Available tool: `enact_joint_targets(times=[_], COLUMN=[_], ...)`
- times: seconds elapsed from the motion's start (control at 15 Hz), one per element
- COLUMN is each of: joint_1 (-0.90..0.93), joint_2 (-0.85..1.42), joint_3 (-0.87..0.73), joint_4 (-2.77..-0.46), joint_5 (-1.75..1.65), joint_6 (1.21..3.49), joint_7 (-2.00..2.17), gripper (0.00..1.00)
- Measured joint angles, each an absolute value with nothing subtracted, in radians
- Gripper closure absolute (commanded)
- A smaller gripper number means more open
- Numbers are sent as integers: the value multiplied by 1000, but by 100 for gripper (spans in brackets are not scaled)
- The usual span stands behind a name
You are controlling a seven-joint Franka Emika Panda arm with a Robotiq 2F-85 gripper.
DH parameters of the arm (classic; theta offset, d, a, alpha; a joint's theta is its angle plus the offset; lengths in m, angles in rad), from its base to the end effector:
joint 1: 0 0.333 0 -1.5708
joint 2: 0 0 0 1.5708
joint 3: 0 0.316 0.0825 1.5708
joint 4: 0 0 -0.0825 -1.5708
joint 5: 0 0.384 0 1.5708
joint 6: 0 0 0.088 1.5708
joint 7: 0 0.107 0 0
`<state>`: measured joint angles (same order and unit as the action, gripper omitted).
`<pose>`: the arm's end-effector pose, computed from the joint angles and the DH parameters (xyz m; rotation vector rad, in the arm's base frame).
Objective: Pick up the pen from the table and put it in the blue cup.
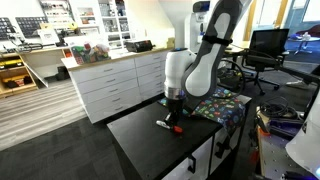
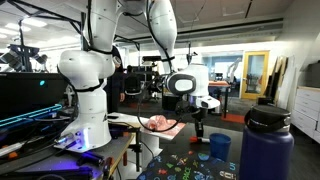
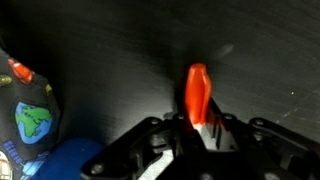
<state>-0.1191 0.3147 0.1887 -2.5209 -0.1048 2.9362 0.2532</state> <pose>0.4676 0.0445 0.1720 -3.0863 0.1456 -0.1583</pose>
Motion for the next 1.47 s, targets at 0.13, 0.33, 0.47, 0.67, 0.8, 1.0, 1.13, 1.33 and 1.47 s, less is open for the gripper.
enact_joint_targets(times=[0.13, 0.33, 0.47, 0.67, 0.8, 1.0, 1.13, 1.33, 1.47], joint_1=[-94, -54, -23, 16, 29, 33, 34, 34, 35], joint_2=[308, 268, 226, 160, 125, 91, 78, 67, 59], joint_3=[179, 156, 131, 92, 72, 46, 33, 28, 28], joint_4=[-2517, -2514, -2512, -2512, -2511, -2508, -2499, -2477, -2463], joint_5=[-58, -38, -39, -56, -85, -165, -225, -297, -338], joint_6=[2924, 2891, 2858, 2806, 2776, 2726, 2687, 2628, 2591], joint_7=[215, 196, 196, 196, 199, 213, 223, 235, 242], gripper=[91, 92, 92, 92, 92, 92, 92, 92, 92])
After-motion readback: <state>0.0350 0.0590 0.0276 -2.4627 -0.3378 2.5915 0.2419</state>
